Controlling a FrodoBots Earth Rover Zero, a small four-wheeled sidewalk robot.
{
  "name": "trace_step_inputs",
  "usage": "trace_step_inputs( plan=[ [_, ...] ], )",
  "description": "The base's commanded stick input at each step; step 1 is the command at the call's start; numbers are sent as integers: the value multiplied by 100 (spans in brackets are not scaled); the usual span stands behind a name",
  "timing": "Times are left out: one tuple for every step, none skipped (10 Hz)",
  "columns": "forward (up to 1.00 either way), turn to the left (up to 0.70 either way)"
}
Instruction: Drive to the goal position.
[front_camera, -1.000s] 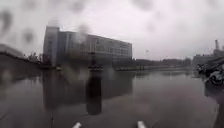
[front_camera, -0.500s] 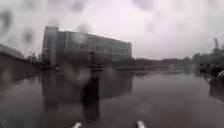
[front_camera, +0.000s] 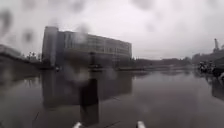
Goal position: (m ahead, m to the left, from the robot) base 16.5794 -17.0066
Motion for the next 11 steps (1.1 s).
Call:
trace_step_inputs(
  plan=[
    [0,-32],
    [0,-70],
    [0,-70],
    [0,-69],
    [0,-69],
    [0,-69],
    [0,-69],
    [0,-69],
    [0,-69],
    [0,-69],
    [0,-70]
  ],
)
